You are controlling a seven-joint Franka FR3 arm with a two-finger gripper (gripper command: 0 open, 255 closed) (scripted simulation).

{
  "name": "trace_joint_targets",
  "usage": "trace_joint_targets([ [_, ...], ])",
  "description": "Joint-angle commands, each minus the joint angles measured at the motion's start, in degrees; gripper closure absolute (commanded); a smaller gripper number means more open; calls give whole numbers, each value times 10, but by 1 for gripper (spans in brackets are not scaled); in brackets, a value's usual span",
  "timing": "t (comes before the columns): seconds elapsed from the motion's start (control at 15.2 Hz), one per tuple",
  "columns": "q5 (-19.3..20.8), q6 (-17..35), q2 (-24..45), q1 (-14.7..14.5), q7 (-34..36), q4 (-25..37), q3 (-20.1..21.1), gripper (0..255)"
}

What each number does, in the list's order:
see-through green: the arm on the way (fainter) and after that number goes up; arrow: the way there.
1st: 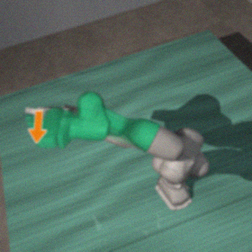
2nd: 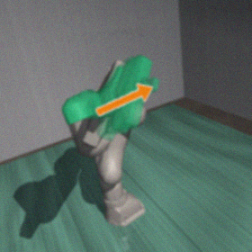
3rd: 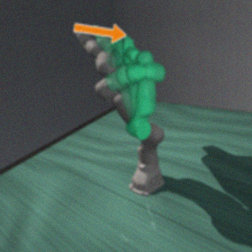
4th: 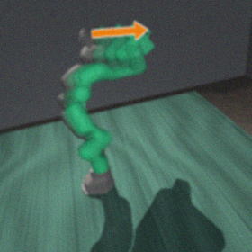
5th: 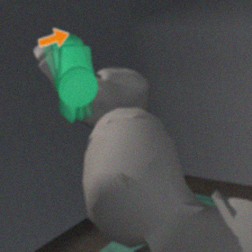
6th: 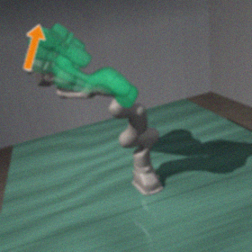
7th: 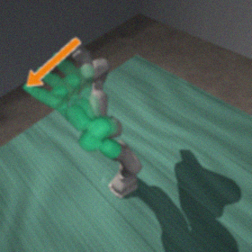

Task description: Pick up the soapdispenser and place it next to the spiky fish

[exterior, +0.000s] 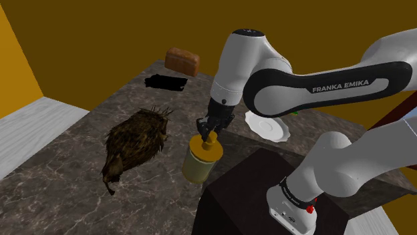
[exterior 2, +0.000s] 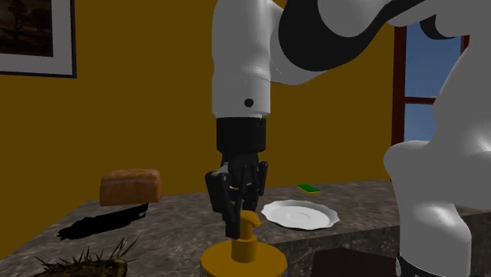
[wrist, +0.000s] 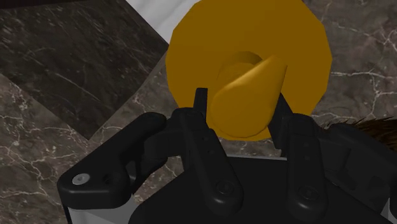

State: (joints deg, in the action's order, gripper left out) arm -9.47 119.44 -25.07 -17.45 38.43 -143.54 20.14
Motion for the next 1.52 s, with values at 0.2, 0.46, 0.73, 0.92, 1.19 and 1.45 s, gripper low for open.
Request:
trace_joint_targets([
  [0.2, 0, 3, 2, 0, 0, -1, 0, 255],
  [0.46, 0, 3, 1, 0, 0, -1, 0, 0],
  [0.73, 0, 3, 2, 0, 0, -1, 0, 0],
  [0.92, 3, -60, -19, 1, -2, 42, -9, 0],
  [1.19, 3, -76, -23, 1, -2, 54, -11, 0],
  [1.45, 3, -76, -23, 1, -2, 54, -11, 0],
])
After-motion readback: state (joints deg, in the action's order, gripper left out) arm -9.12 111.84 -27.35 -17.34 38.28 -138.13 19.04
